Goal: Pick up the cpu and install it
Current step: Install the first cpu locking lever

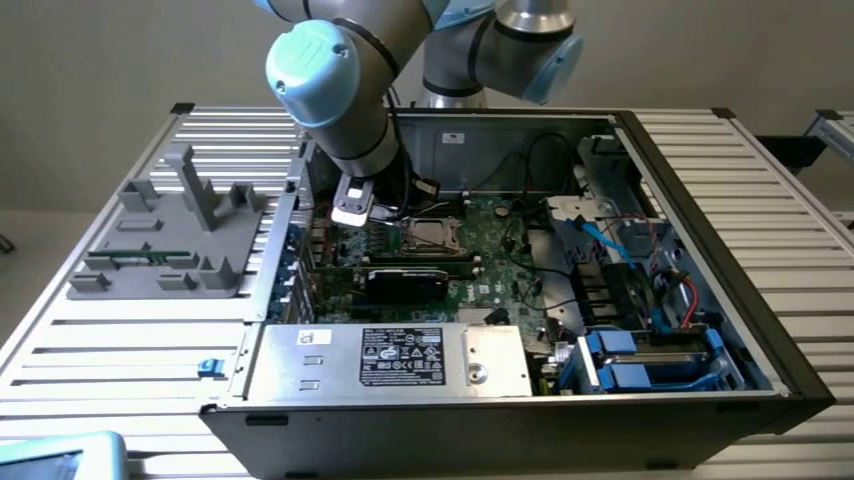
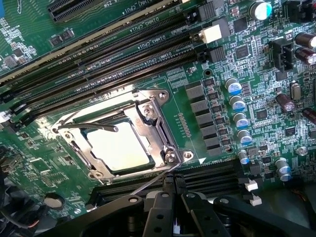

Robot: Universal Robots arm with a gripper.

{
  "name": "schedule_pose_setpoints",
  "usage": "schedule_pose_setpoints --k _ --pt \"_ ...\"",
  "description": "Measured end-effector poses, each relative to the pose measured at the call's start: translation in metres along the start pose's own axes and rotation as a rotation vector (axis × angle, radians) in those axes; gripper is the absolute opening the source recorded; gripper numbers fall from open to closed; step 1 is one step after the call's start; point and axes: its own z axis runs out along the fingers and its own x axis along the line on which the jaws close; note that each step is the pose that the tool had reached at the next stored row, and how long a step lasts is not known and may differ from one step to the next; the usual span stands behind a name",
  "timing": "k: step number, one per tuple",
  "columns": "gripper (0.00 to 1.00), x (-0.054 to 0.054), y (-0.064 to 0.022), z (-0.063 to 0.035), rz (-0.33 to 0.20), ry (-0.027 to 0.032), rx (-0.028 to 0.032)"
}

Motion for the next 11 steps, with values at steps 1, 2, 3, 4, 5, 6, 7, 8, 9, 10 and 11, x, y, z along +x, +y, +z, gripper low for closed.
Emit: schedule_pose_setpoints --k 1,2,3,4,5,6,7,8,9,10,11 --pt "0.12 -0.0001 -0.0002 0.0001 0.001 0.0003 0.0001" --pt "0.12 -0.0001 -0.0002 0.0002 0.001 0.0007 0.0002" --pt "0.12 -0.0001 -0.0004 0.0002 0.002 0.001 0.0001" --pt "0.12 -0.0003 -0.0006 0.0004 0.003 0.0015 0.0001" --pt "0.12 -0.0004 -0.0009 0.0005 0.003 0.0018 0.0" --pt "0.12 -0.0004 -0.0009 0.0005 0.004 0.002 0.0" --pt "0.12 -0.0004 -0.0009 0.0005 0.004 0.0023 0.0" --pt "0.12 -0.0004 -0.0009 0.0005 0.005 0.0026 -0.0001" --pt "0.12 -0.0004 -0.0009 0.0005 0.006 0.003 -0.0002" --pt "0.12 -0.0004 -0.0009 0.0005 0.006 0.0033 -0.0003" --pt "0.12 -0.0004 -0.0009 0.0005 0.007 0.0036 -0.0004"
